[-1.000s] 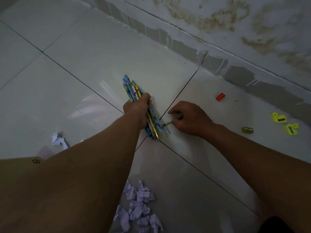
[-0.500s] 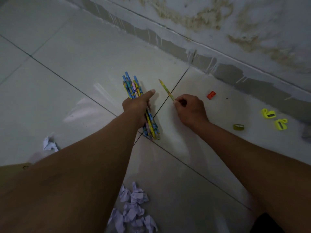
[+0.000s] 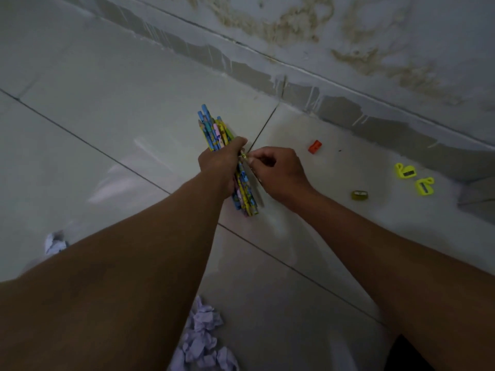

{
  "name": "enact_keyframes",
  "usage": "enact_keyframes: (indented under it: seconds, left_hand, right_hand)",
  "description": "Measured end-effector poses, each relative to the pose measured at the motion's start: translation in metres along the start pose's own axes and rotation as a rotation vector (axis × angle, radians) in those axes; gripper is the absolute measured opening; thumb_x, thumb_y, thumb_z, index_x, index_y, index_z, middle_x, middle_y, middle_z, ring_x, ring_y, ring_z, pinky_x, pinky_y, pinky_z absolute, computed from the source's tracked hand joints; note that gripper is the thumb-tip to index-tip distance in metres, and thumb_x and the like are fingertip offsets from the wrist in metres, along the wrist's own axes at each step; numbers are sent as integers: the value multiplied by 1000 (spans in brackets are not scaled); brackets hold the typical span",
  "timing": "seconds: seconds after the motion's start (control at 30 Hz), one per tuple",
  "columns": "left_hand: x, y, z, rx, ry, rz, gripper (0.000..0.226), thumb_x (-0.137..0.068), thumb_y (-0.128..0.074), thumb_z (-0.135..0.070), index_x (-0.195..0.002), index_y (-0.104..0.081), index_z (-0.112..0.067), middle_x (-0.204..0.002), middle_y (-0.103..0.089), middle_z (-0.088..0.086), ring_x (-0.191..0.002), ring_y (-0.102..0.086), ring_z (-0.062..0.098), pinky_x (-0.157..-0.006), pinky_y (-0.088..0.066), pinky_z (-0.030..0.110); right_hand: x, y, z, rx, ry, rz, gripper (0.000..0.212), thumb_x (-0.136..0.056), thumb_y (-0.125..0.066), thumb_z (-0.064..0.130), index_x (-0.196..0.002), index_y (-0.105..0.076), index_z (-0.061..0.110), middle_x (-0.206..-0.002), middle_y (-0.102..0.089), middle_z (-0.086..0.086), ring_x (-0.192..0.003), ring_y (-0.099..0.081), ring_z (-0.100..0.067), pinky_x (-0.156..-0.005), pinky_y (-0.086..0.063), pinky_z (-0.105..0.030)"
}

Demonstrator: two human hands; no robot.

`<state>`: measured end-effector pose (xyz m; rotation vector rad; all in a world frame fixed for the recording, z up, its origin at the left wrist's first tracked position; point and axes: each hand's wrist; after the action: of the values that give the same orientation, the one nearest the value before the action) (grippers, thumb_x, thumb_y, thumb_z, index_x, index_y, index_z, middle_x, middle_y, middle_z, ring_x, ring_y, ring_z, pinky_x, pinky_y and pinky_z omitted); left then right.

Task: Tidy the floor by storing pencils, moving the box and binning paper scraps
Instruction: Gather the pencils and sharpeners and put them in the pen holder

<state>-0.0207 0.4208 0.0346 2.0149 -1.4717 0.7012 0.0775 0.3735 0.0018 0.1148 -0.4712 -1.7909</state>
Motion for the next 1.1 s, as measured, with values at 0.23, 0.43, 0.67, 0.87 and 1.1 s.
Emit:
enact_keyframes:
  seconds: [0.23, 0.43, 0.67, 0.87, 1.1]
  left_hand:
    - [5, -35, 13, -72, -24, 33, 23, -73, -81, -21, -86, -73, -4, -72, -68, 8, -58, -62, 20, -64, -59, 34]
    - [0, -53, 24, -143, -60, 28, 14, -74, -78, -20, -77, -71, -9, -65, -66, 3, -57, -62, 16, -57, -55, 26]
    - [4, -65, 28, -152, -72, 103, 10, -78, -76, -14, -77, -69, -7, -59, -65, 4, -44, -60, 11, -46, -52, 20]
    - [18, -84, 37, -202, -121, 155, 13, -78, -75, -16, -70, -67, -9, -60, -64, 4, -50, -59, 14, -52, -53, 24]
    - [41, -109, 62, -269, -125, 215, 16, -77, -78, -21, -67, -67, -14, -61, -66, 0, -53, -61, 12, -58, -52, 24]
  right_hand:
    - [-2, 49, -24, 390, 52, -247, 22, -85, -61, 19, -106, -69, 20, -106, -64, 0, -98, -60, -19, -86, -49, -33]
    - [-8, 71, -51, 603, -30, -194, 43, -91, -53, 18, -133, -57, 22, -147, -44, 2, -134, -39, -20, -105, -32, -34]
    - [-6, 69, -57, 656, 47, -240, 20, -92, -54, 17, -108, -67, 20, -115, -61, -2, -107, -53, -27, -86, -41, -39]
    - [8, 79, -50, 227, -111, -478, 22, -86, -59, 19, -105, -69, 23, -104, -58, -4, -91, -60, -17, -80, -43, -22]
    - [28, 122, -60, 99, -213, -781, 41, -83, -31, 25, -74, -59, -4, -85, -61, -25, -83, -55, -36, -72, -36, -40]
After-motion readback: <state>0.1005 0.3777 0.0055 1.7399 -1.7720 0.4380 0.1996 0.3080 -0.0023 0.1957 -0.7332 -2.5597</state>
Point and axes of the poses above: each hand's wrist, its own x-axis away from the middle knuckle, its own y-axis out of the back of the hand, z = x × y
